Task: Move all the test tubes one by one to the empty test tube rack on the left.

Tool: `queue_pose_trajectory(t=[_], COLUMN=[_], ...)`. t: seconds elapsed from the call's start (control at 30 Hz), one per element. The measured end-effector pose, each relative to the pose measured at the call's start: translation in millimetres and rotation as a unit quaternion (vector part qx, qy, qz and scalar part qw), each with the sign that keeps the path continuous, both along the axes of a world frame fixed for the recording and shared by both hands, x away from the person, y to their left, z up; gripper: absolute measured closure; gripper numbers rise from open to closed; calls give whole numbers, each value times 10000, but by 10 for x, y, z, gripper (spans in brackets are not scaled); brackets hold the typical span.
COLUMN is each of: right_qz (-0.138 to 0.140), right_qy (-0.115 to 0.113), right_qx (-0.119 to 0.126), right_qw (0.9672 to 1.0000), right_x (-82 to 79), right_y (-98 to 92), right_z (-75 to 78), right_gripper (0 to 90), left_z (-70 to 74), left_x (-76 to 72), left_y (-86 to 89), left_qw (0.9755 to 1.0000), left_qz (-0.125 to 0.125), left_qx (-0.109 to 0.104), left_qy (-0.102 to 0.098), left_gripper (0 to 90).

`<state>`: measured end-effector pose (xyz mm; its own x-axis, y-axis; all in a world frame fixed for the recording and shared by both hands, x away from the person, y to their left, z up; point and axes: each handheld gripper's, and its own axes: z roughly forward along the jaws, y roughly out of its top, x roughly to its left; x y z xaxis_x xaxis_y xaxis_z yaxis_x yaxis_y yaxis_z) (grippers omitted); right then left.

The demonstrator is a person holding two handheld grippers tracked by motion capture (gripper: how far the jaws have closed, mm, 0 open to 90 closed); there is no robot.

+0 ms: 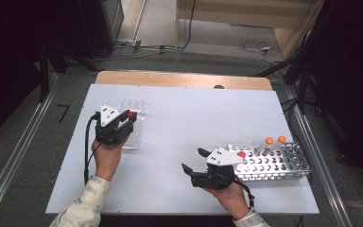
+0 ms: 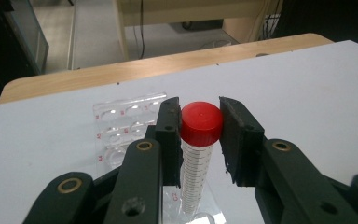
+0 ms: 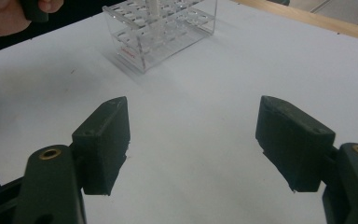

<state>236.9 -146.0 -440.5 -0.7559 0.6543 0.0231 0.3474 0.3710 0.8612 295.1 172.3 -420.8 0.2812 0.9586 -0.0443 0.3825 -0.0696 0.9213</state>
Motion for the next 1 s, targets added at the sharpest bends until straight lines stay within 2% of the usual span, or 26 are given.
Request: queue_pose_trajectory(t=[0.13, 0.23, 0.33, 0.47, 0.57, 0.7, 0.87, 1.0], right_qz=[4, 11, -2, 6, 12, 11, -8, -45], right_qy=[-2, -6, 5, -31, -69, -103, -186, -232], right_qx=[-20, -15, 16, 33, 70, 106, 195, 265], right_qw=[10000, 10000, 10000, 10000, 10000, 9999, 9996, 9994], right_x=[2, 1, -5, -16, -38, -103, -208, -298], right_y=[3, 2, -1, -13, -36, -103, -237, -363], right_z=[-7, -8, -1, 14, 36, 69, 126, 162], right_gripper=[243, 243, 243, 243, 243, 243, 243, 243], left_z=[-89, -127, -127, -103, -86, -54, -16, -20], left_x=[9, 10, 2, -22, -58, -130, -209, -234], left_y=[-5, 1, 9, 20, 23, 38, 90, 119], left_qw=[9999, 9999, 9997, 9993, 9991, 9991, 9985, 9981], left_qz=[17, 2, -61, -122, -5, 145, 130, 115], left_qx=[18, -83, -186, -339, -360, -383, -516, -598], left_qy=[114, 146, 131, 137, 210, 136, 97, 124], left_gripper=[699, 688, 638, 520, 373, 215, 164, 163])
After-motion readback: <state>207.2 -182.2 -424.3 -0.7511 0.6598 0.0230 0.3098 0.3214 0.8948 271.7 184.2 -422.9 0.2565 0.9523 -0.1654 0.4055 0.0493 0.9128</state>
